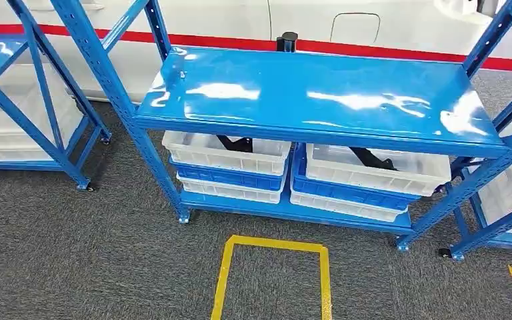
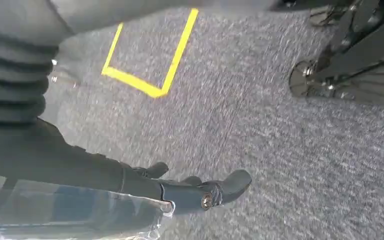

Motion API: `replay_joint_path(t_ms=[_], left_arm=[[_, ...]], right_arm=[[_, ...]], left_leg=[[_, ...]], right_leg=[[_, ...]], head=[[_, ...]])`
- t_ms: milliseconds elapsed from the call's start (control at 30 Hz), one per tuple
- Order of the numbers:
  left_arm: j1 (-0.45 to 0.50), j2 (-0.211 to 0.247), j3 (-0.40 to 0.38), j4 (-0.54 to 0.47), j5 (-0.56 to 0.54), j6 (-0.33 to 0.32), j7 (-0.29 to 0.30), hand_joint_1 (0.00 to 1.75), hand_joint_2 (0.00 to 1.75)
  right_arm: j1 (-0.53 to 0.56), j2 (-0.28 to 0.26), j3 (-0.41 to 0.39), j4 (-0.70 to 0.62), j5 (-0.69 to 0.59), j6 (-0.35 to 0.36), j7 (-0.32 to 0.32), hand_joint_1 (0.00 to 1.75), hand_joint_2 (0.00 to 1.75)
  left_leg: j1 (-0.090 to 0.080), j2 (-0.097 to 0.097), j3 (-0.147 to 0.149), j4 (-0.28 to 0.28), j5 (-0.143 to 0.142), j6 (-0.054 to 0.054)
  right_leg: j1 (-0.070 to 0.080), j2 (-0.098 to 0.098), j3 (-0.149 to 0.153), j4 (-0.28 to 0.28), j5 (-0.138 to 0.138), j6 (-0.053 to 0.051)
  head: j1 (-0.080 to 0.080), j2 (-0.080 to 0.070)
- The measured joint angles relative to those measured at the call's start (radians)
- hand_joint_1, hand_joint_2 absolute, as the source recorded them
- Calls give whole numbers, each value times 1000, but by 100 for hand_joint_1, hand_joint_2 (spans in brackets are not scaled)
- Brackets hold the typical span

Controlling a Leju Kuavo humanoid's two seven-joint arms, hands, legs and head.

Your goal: Take the parts from the cabinet and place them on the table.

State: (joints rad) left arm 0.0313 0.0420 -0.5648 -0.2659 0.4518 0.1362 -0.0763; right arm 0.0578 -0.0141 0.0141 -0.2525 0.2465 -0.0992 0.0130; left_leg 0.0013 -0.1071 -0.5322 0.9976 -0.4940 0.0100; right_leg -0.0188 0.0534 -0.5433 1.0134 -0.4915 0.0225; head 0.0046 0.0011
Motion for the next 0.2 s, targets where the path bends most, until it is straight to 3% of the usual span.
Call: replay_joint_path(t_ms=[200], left_arm=[[35, -9, 161, -34, -135, -40, 22, 0, 0]], right_arm=[[25, 1, 0, -37, -74, 28, -3, 0, 0]], left_leg=[[0, 0, 0, 0, 0, 0]], right_leg=[[0, 0, 0, 0, 0, 0]], head=[[0, 0]])
